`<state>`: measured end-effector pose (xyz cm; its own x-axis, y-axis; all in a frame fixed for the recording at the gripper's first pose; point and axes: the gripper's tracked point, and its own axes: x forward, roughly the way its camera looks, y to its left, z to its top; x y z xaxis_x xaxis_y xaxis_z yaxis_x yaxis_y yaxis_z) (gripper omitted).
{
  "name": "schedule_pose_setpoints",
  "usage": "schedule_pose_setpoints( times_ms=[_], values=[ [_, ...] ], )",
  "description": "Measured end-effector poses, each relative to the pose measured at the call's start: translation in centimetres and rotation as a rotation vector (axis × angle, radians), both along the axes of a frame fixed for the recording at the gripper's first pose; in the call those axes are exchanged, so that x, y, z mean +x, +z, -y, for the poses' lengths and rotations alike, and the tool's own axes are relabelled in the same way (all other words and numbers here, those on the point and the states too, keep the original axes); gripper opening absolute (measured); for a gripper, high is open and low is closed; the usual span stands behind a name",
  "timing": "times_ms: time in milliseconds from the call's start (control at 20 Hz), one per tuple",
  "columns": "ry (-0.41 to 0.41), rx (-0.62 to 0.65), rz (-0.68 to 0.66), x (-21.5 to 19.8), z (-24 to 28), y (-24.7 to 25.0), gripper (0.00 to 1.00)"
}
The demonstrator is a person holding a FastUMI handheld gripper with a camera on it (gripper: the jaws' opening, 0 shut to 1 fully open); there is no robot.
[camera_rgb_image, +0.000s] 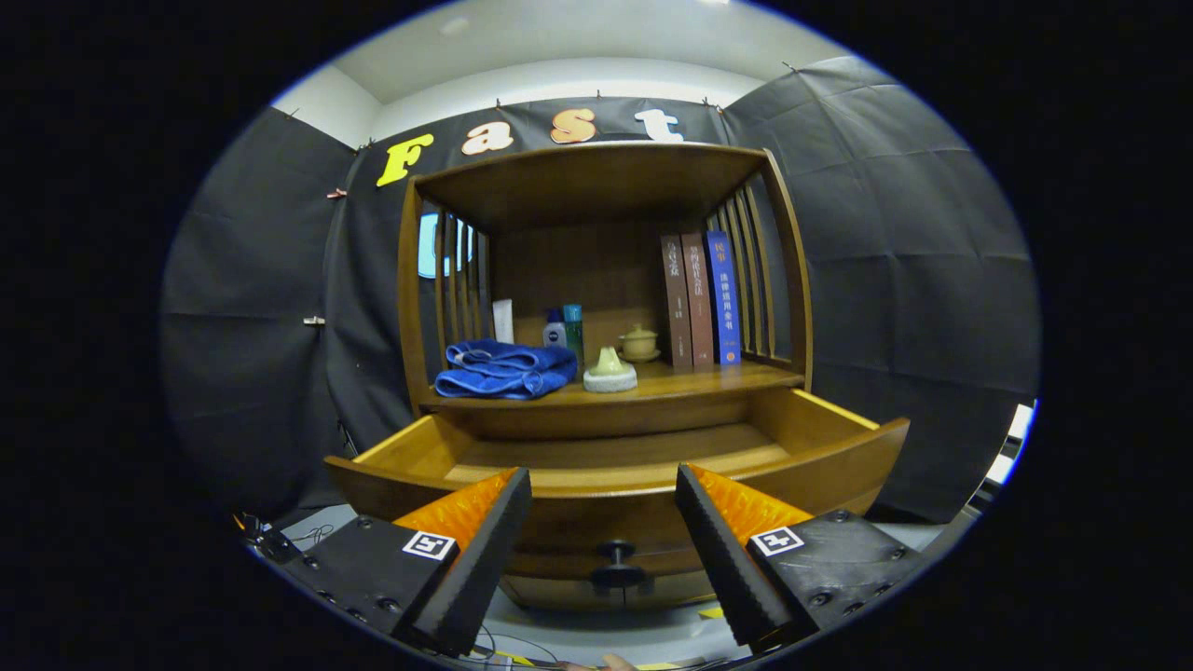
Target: Pull open the drawer, take out the items inside it, and place them on the countertop above the cabinet.
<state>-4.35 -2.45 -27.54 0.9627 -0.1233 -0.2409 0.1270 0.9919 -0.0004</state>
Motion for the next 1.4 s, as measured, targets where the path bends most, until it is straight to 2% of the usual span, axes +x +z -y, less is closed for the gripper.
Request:
schedule_pose_setpoints(
  times_ms=[350, 600, 1400],
  values=[
    [-0.021, 0.0, -0.107, 1.3, 1.0, -3.9, 1.0],
    [-0.027, 0.021, -0.075, 2.6, 1.2, -3.6, 0.99],
    [-0.022, -0.01, -0.049, 16.0, 3.0, -5.7, 1.0]
  ],
)
